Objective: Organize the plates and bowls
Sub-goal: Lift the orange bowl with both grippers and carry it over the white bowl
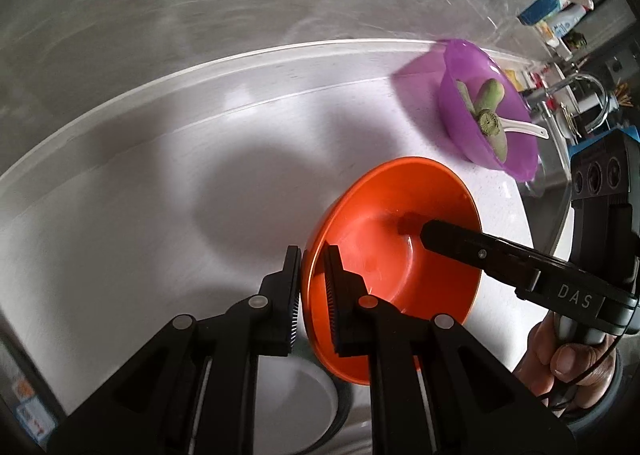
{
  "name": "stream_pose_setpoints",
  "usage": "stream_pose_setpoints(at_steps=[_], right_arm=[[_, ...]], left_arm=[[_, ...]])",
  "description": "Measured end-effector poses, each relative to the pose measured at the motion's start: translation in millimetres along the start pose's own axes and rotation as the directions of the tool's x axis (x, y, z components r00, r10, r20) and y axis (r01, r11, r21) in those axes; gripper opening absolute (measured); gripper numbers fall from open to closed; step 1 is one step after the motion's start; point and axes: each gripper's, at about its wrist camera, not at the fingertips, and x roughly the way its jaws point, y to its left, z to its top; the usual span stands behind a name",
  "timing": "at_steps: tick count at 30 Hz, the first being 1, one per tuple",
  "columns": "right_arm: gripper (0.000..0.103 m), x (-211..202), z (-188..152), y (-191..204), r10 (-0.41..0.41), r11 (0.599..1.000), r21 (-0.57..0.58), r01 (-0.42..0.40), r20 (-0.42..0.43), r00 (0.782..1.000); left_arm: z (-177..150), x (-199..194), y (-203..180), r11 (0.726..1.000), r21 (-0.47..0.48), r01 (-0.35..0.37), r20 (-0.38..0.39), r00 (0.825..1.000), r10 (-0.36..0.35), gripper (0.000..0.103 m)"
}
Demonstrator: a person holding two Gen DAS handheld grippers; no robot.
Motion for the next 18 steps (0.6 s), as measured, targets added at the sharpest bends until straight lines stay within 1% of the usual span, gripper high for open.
stream_pose_setpoints(at_steps=[1, 2, 5, 9, 11, 18], right_arm=[[0.017, 2.6, -4.1, 8.2, 0.005, 1.0, -0.013, -0.005, -0.008, 1.0], [0.017, 5.6, -16.1, 16.7, 0.01, 1.0, -0.028, -0.011, -0.017, 1.0], [0.017, 15.2, -29.5, 34.0, 0.018, 0.997, -0.07, -0.021, -0.047, 0.999], [0.017, 27.4, -52.6, 54.2, 0.016, 0.993, -0.114, -0.026, -0.088, 0.996], [0.017, 39.3, -60.5, 62.0, 0.01, 0.992, -0.126, -0.023, -0.104, 0.994], [0.017, 55.4, -79.2, 67.4, -0.034, 0.989, -0.147, 0.014, -0.14, 0.99]], left_arm=[[-6.2, -5.7, 8.3, 1.0, -0.009, -0.004, 0.004, 1.0, 0.004, 0.011], [-13.2, -11.7, 15.7, 1.0, -0.018, -0.009, 0.01, 1.0, 0.009, 0.011], [-37.3, -29.5, 39.4, 0.998, -0.061, -0.013, 0.019, 1.0, 0.014, 0.011], [-64.9, -39.1, 60.5, 0.994, -0.103, -0.02, 0.027, 0.999, 0.023, 0.011], [-77.5, -40.4, 68.5, 0.993, -0.116, -0.02, 0.026, 0.999, 0.024, 0.011], [-114.7, -29.4, 81.3, 0.991, -0.135, -0.021, 0.012, 1.0, 0.023, 0.011]])
